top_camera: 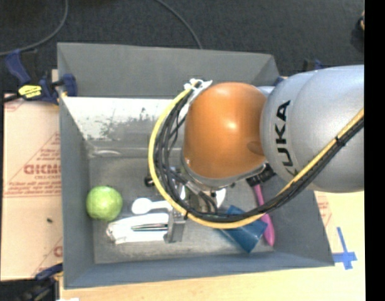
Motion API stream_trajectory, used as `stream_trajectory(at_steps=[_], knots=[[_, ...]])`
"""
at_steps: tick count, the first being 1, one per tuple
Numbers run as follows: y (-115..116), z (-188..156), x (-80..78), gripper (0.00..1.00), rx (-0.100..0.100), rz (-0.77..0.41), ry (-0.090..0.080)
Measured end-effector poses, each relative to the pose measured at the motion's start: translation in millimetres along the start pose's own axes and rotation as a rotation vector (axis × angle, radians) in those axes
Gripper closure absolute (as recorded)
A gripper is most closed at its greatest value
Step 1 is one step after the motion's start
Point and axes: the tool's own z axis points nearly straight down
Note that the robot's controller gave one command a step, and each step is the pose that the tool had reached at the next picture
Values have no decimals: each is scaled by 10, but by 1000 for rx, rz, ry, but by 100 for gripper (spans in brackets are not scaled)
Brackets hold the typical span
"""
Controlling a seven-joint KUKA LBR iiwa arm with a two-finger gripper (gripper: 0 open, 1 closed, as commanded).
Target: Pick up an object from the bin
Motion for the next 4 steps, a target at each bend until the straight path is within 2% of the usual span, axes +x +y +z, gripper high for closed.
stream_trajectory(at_steps=[1,2,3,4], knots=[[-10,-42,-17,0,-2,5,-8],[-18,809,-216,0,1,-29,5],[-38,605,-154,0,-1,-112,-10],[-26,968,-258,0,0,-132,6]])
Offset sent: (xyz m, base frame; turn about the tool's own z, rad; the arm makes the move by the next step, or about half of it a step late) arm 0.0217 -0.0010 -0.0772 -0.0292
